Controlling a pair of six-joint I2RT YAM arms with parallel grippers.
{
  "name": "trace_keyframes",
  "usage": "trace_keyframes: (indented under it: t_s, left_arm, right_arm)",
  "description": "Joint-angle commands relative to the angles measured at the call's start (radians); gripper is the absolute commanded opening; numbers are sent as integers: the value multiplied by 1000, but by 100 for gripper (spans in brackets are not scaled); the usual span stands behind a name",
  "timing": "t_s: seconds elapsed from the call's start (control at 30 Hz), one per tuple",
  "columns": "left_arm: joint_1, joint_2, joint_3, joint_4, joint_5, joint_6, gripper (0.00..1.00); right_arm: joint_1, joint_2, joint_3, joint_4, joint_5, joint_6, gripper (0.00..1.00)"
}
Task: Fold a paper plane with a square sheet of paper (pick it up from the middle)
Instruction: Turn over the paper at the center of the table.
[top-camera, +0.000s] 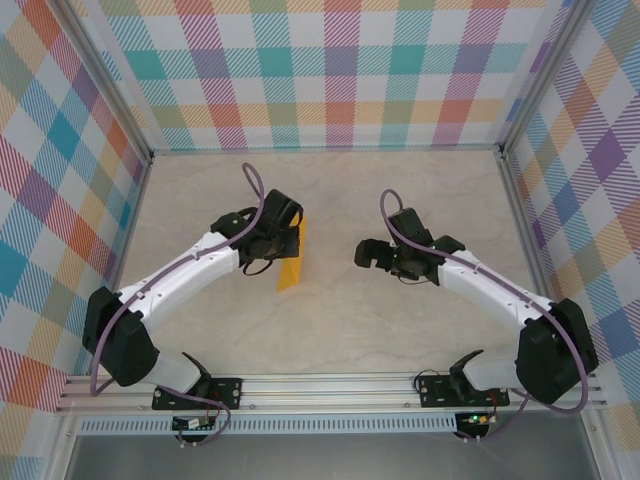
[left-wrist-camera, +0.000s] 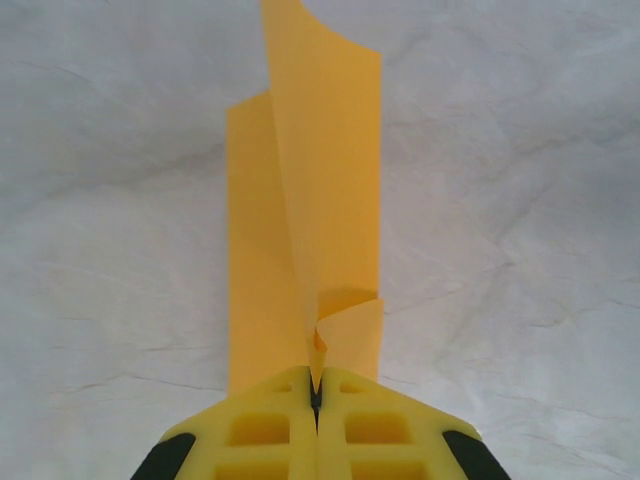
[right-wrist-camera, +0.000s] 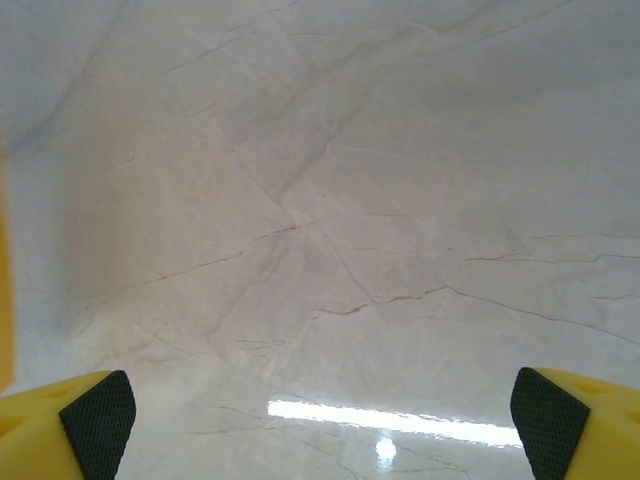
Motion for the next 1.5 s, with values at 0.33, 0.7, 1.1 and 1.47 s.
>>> trace_keyframes:
  t_s: [0.33, 0.7, 1.1, 1.47]
  left_arm:
    - [-125, 356, 159, -224, -547, -2, 3]
    - [-215, 587, 212, -147, -464, -43, 3]
    - [-259, 645, 214, -52, -292, -82, 22]
    - [-256, 391, 151, 63, -58, -85, 56]
  right_arm:
    - [-45, -14, -33, -74, 70, 92, 100]
    - [-104, -23, -59, -115, 95, 134, 100]
    - [-152, -68, -87, -135, 124, 174, 100]
    - [-160, -58, -37, -135, 91, 113, 100]
